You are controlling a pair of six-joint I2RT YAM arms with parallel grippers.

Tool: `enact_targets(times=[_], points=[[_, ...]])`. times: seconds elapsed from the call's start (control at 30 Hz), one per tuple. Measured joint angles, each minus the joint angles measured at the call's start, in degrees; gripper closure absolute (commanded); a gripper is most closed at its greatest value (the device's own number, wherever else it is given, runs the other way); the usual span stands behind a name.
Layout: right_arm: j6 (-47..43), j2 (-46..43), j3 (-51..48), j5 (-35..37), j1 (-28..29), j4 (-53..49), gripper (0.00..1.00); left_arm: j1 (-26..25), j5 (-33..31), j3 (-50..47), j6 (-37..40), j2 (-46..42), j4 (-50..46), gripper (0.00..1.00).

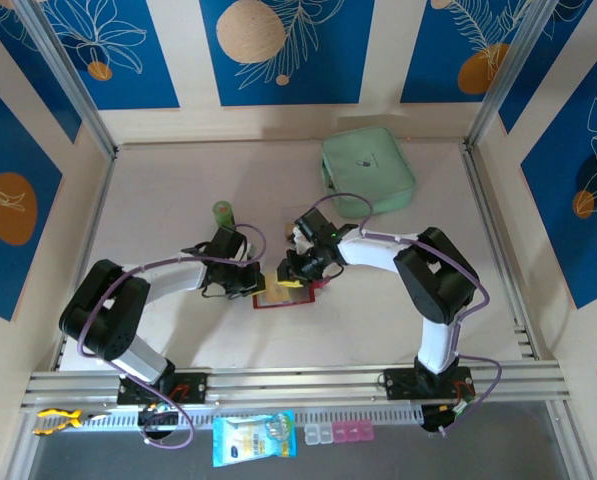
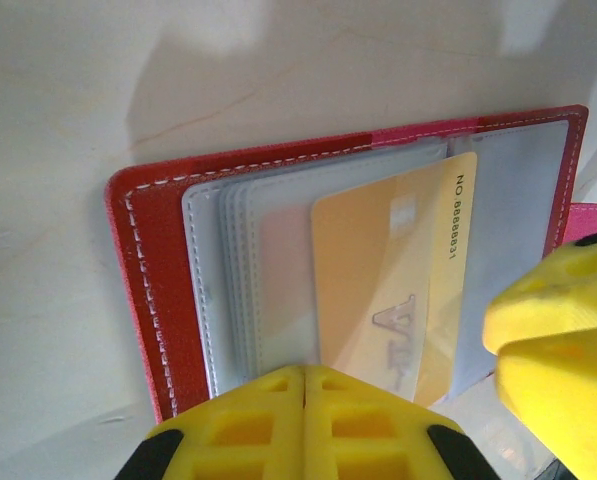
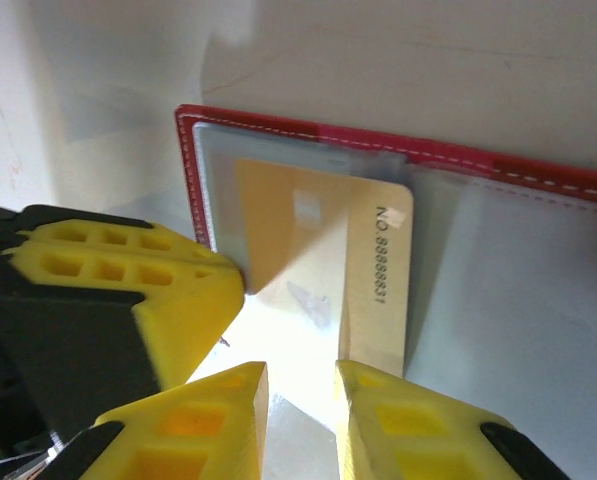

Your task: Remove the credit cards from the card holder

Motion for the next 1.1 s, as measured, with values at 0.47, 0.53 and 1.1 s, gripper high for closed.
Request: enact_targets(times=[0.47, 0.53, 1.1], points=[[-0.6, -1.2, -3.9, -0.8, -2.4, 1.1, 0.71, -0.4, -0.3, 1.6, -0.1, -0.2, -1.2, 1.00], [-0.6, -1.2, -4.4, -1.2, -2.6, 1.9, 0.71, -0.5, 0.1, 1.6, -0.3, -0.2, -1.0, 1.00], [-0.7, 1.2, -4.6, -4.4, -3.1, 5.1, 0.74, -0.9, -0.1, 1.7, 0.0, 1.2, -1.3, 1.00]])
